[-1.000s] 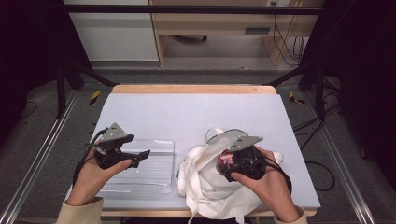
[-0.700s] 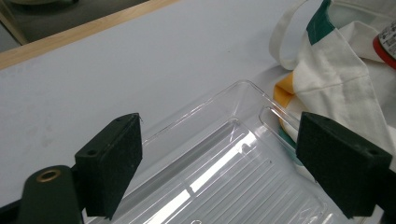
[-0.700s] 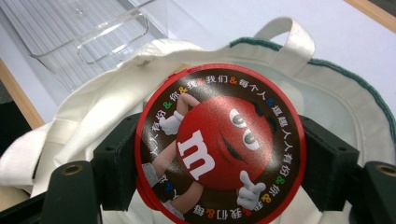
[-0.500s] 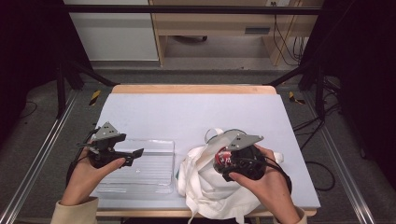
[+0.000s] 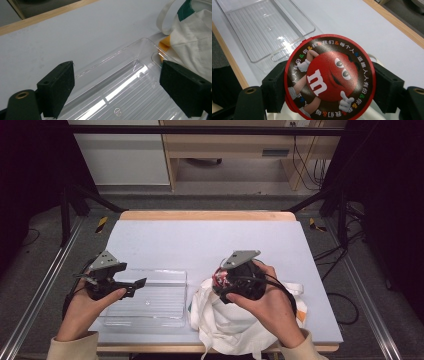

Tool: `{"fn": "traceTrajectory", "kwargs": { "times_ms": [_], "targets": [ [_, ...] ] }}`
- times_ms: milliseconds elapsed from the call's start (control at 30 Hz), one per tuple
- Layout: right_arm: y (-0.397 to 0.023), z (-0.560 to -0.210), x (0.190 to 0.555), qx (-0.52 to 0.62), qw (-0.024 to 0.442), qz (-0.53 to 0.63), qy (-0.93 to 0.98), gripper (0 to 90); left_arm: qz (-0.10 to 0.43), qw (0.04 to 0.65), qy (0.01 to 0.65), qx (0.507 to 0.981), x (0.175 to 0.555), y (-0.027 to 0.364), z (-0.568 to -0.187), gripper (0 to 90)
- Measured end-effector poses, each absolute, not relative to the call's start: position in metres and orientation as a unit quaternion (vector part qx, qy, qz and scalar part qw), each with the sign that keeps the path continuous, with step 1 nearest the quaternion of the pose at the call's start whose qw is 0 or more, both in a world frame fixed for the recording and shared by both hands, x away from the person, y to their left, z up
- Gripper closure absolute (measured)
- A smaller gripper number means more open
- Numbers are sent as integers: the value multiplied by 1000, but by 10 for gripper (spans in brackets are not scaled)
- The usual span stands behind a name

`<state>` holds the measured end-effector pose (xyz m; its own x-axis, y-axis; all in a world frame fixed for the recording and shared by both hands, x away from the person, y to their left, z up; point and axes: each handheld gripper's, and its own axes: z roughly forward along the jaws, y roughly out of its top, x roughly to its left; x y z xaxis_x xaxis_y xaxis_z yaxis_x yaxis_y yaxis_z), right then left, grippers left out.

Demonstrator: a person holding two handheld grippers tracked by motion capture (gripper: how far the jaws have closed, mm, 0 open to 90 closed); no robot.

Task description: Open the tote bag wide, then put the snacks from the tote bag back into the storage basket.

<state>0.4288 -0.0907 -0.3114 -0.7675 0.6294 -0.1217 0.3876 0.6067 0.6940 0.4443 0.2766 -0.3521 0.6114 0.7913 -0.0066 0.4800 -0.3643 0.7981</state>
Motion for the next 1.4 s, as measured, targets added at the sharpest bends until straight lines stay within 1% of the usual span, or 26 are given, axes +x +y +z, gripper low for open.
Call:
{"fn": "traceTrajectory", "kwargs": {
  "times_ms": [533,800,1400],
  "targets": [
    [-37,-308,451,260,175,325,892,255,201,405,409,793,442,294,-349,125],
    [-25,-310,458,254,169,328,894,255,209,408,420,783,441,303,-347,125],
    [-5,-318,469,251,149,335,896,255,210,406,425,781,441,308,-349,125]
  ]
}}
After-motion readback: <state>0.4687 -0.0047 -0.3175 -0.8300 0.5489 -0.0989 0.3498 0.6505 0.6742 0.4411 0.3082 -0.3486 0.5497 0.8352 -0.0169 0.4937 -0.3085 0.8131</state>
